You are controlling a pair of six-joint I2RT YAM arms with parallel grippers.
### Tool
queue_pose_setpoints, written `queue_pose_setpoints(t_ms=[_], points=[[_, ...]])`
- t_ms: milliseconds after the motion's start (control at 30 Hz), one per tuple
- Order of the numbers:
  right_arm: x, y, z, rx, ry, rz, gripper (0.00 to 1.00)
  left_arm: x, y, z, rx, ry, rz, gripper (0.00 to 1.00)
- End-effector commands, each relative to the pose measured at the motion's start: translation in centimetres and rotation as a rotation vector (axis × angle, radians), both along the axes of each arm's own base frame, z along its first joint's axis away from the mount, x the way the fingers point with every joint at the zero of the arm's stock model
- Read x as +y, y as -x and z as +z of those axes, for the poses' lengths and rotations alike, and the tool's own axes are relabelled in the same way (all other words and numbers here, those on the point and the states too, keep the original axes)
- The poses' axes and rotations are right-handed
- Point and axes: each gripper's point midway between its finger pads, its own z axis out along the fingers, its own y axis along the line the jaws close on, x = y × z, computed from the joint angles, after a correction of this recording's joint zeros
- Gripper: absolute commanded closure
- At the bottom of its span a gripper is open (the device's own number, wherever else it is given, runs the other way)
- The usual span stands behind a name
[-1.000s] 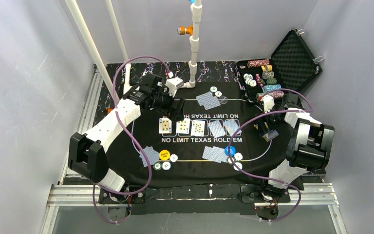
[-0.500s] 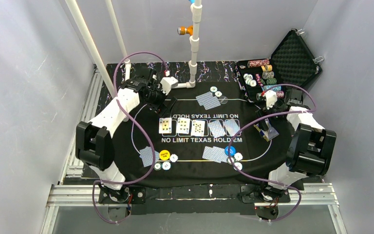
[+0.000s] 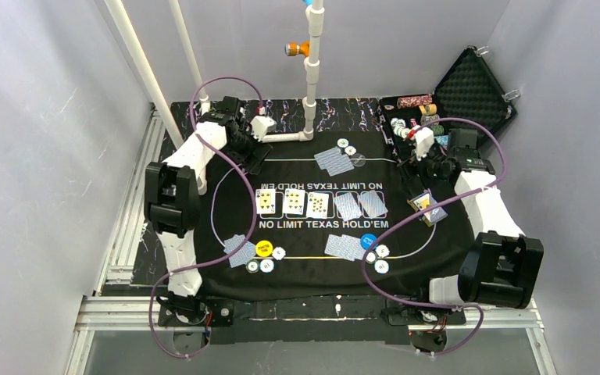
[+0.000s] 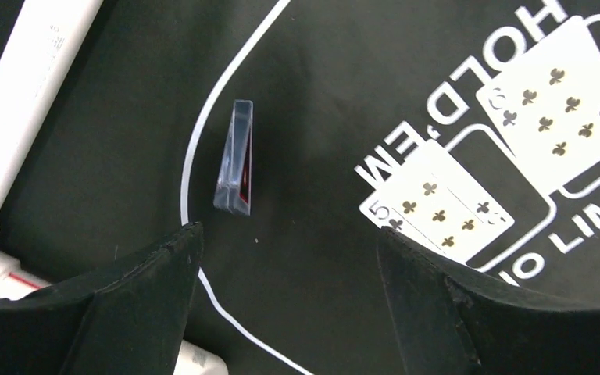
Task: Distribute texas hold em gaming equipment
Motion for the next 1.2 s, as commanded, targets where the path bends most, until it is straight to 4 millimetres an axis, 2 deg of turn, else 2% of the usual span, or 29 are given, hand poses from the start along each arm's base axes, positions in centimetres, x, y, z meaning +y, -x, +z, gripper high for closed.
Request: queue_pose_setpoints(t_ms=[0,233,367,533,700,800,967,1167], points=[[2.6,0.3,1.8,-0.022,-0.064,0.022,0.02,0.7,-1.5,-0.7,0.0,-0.02,-0.017,0.22],[3.6,0.7,0.6,-0.003,-0.057,0.037,0.02,0.8,-3.9,-2.4,-0.007,-0.048,-0.028,0.28],[3.8,0.8,0.4,-0.003,-0.059,0.037,0.02,1.1,-4.5,-3.6,0.002,-0.074,-0.028,0.38],[3.9,0.8,0.5,-0.007,-0.056,0.036,0.02,0.9,-4.6,-3.7,-0.002,-0.069,-0.03,0.62],[4.3,0.7,0.6,-0.006,-0.066,0.041,0.02,0.5,-4.2,-1.6,-0.033,-0.032,-0.025,1.0],[4.7,0.7,0.8,-0.007,-0.08,0.046,0.02,-0.4,-2.5,0.6,-0.05,0.0,-0.049,1.0],[5.3,1.0,0.9,0.003,-0.1,0.065,0.02,-3.6,3.7,4.0,-0.047,0.078,-0.189,1.0],[5.7,1.2,0.8,0.029,-0.131,0.064,0.02,-6.7,10.9,4.3,-0.022,0.046,-0.356,1.0]])
